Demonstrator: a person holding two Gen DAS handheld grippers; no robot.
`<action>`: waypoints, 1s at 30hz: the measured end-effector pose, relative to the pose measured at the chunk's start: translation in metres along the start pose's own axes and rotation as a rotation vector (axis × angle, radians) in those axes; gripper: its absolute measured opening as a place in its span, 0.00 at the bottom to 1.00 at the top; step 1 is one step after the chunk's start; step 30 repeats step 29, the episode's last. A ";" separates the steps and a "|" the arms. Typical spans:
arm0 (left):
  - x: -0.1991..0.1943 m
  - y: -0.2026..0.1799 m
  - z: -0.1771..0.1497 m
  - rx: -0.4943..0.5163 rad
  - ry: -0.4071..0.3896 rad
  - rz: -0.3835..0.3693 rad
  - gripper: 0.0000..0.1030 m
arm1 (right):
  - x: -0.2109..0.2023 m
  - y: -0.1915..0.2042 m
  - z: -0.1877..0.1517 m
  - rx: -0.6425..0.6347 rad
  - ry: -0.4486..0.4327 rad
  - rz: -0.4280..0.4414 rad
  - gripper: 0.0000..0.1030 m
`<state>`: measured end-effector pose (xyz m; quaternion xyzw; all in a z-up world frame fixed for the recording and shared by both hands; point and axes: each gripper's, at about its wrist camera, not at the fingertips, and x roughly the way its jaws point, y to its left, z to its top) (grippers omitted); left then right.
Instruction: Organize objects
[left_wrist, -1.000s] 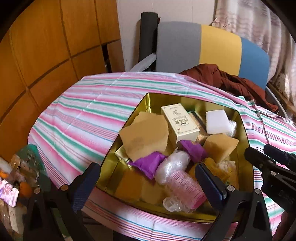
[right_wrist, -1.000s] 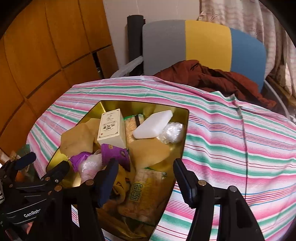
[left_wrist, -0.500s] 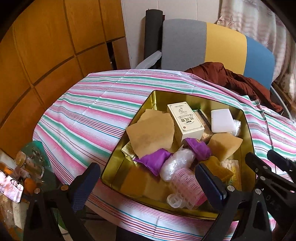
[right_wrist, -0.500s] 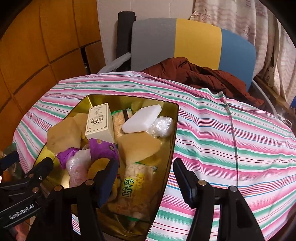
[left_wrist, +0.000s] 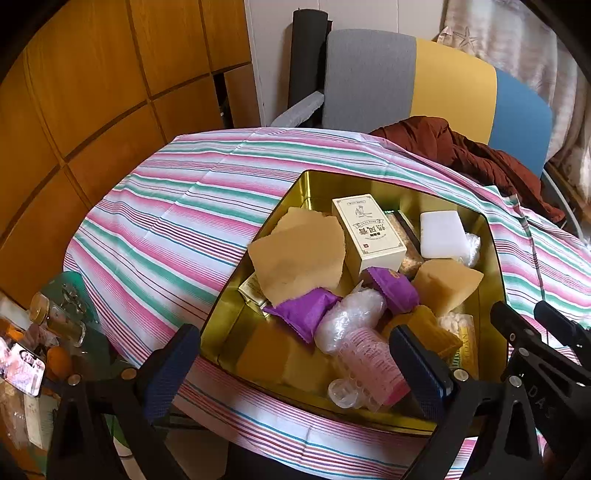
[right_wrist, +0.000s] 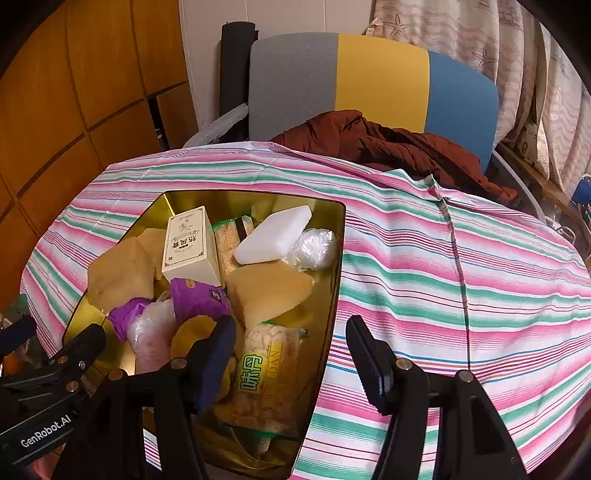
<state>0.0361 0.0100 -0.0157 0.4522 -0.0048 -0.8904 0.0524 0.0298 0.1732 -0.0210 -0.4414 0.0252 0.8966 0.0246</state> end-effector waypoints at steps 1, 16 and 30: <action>-0.001 -0.001 0.000 0.004 -0.002 0.003 1.00 | 0.000 0.000 0.000 0.004 0.001 -0.001 0.61; 0.002 -0.005 0.001 0.007 0.032 -0.015 1.00 | 0.002 -0.004 0.000 0.013 -0.005 -0.007 0.61; 0.003 -0.006 0.001 0.013 0.023 0.017 1.00 | 0.002 -0.005 0.000 0.016 -0.009 -0.008 0.61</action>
